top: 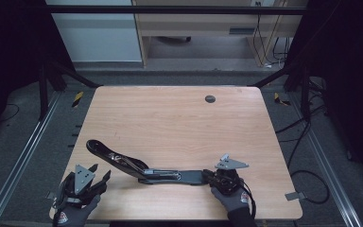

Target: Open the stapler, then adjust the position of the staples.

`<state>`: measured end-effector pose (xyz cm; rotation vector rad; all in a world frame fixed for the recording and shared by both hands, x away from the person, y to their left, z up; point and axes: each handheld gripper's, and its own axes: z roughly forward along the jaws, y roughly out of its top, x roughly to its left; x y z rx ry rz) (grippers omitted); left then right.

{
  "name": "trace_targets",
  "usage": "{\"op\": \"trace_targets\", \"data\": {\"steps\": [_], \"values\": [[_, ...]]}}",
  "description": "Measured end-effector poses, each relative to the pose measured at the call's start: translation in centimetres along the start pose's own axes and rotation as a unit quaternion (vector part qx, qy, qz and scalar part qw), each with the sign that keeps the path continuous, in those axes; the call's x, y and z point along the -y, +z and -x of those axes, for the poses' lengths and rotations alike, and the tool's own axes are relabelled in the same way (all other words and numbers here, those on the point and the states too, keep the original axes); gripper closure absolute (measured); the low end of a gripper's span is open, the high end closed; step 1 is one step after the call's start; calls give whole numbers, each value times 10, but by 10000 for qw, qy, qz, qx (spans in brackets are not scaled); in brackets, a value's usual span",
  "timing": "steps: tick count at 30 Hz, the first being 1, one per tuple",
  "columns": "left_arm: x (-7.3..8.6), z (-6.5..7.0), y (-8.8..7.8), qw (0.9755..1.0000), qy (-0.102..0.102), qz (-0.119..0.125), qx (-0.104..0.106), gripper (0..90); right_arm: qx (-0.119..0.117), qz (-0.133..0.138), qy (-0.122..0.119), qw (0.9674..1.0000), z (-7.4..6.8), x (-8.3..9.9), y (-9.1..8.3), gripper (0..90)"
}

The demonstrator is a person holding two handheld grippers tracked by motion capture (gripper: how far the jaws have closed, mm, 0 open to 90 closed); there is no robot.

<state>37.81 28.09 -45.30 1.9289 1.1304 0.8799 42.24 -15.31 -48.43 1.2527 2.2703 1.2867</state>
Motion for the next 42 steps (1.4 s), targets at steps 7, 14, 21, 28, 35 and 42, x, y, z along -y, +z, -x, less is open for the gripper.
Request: {"op": "trace_targets", "data": {"steps": [7, 14, 21, 28, 35, 42], "values": [[3, -3, 3, 9999, -94, -120, -50, 476, 394, 257, 137, 9988, 17, -3, -19, 750], [5, -6, 6, 9997, -162, -168, -23, 453, 952, 207, 73, 9952, 38, -5, -37, 726], [6, -7, 10, 9994, -245, -227, 93, 420, 1364, 175, 393, 9897, 63, -1, -54, 712], [6, -8, 10, 9994, -263, -209, 84, 411, 1474, 46, 523, 9877, 73, 1, -52, 693], [6, -8, 11, 9993, -256, -243, 113, 405, 1552, -93, 450, 9868, 70, -7, -37, 662], [6, -7, 12, 9993, -252, -252, 130, 397, 1641, -59, 654, 9843, 67, -15, -24, 645]]}}
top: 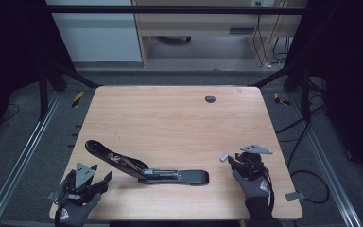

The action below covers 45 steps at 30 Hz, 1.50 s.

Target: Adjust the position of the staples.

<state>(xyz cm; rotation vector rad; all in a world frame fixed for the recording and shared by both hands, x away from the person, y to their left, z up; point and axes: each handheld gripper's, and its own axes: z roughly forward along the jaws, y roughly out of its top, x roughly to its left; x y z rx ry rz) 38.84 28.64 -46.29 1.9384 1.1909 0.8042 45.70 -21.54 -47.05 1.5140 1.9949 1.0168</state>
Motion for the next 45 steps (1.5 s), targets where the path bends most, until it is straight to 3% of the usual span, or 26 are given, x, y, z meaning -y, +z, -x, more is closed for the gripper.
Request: {"op": "trace_targets", "data": {"steps": [10, 13, 26, 45], "values": [[0, 0, 0, 10000, 1, 1, -9, 393, 109, -126, 75, 9998, -9, -8, 15, 658], [0, 0, 0, 10000, 17, -5, -12, 392, 122, -270, 142, 9995, -10, -10, 23, 663], [0, 1, 0, 10000, 36, -34, -19, 389, 193, -504, 128, 9985, -16, -12, 41, 661], [1, 1, 1, 10000, 38, -43, -15, 389, 376, -636, 230, 9970, -16, -12, 47, 652]]}}
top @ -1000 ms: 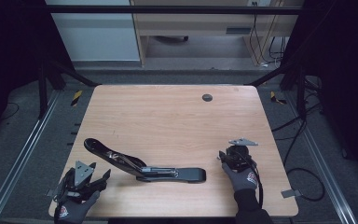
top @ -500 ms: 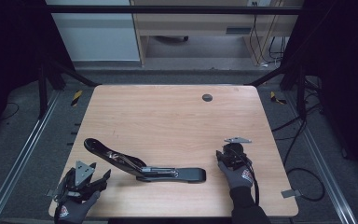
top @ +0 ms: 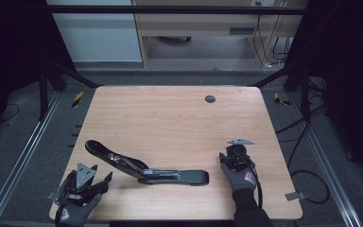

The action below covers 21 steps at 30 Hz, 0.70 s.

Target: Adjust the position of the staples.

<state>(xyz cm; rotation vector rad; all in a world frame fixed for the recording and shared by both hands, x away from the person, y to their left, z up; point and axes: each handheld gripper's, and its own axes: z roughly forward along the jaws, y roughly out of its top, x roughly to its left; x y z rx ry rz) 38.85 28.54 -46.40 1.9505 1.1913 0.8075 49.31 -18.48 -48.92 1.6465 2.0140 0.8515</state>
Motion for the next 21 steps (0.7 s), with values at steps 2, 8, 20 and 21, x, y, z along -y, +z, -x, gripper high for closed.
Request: {"op": "trace_targets", "data": {"steps": [2, 8, 20, 21], "values": [[0, 0, 0, 10000, 5, 1, 0, 389, 2, -15, -32, 10000, 0, 0, 0, 693], [0, 0, 0, 10000, 7, -2, 1, 389, -8, -71, -83, 9999, 0, 0, 0, 780], [0, 0, -1, 10000, 10, 19, -4, 389, -353, -107, -538, 9979, 3, 2, -14, 787], [0, 0, -1, 10000, 5, 20, -4, 389, -374, -151, -644, 9971, 4, 4, -18, 787]]}}
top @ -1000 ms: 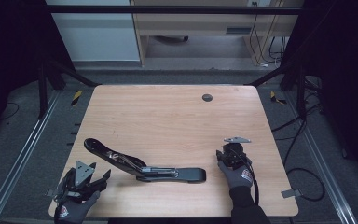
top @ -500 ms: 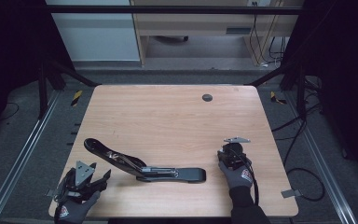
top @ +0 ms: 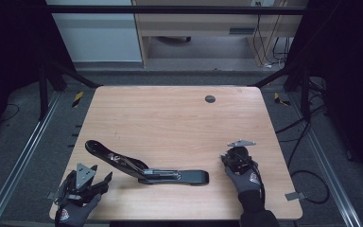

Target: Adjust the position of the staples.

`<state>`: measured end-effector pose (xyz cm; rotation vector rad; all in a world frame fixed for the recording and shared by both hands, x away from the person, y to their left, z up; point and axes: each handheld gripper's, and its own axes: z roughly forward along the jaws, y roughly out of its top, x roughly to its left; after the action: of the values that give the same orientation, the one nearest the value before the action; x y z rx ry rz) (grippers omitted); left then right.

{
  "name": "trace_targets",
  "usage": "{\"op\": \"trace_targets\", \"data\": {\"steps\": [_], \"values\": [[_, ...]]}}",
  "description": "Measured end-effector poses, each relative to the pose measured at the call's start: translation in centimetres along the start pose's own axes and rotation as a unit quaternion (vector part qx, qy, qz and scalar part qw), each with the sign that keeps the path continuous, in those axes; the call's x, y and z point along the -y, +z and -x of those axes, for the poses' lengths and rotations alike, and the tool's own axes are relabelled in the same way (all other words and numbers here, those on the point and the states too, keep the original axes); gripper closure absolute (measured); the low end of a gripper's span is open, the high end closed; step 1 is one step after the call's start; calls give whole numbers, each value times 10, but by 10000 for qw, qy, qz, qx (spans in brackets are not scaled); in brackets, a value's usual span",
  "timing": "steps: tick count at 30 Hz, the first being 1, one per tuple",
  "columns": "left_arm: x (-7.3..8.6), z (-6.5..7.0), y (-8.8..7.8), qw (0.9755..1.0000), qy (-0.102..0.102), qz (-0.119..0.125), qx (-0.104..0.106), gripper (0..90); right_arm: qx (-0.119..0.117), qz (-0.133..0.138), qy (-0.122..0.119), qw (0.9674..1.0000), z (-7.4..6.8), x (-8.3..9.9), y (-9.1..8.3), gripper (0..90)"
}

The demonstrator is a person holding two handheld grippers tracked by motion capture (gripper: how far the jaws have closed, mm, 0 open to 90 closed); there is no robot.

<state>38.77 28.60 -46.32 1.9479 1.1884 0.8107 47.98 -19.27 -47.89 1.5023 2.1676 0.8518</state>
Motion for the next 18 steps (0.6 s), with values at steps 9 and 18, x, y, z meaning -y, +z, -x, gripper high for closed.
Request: {"op": "trace_targets", "data": {"steps": [9, 18], "values": [[0, 1, 0, 10000, 13, 8, 0, 387, -361, -61, -344, 9987, 12, 32, -25, 786], [0, 2, 0, 10000, 46, -11, 4, 386, -468, -120, -438, 9979, 17, 44, -29, 785]]}}
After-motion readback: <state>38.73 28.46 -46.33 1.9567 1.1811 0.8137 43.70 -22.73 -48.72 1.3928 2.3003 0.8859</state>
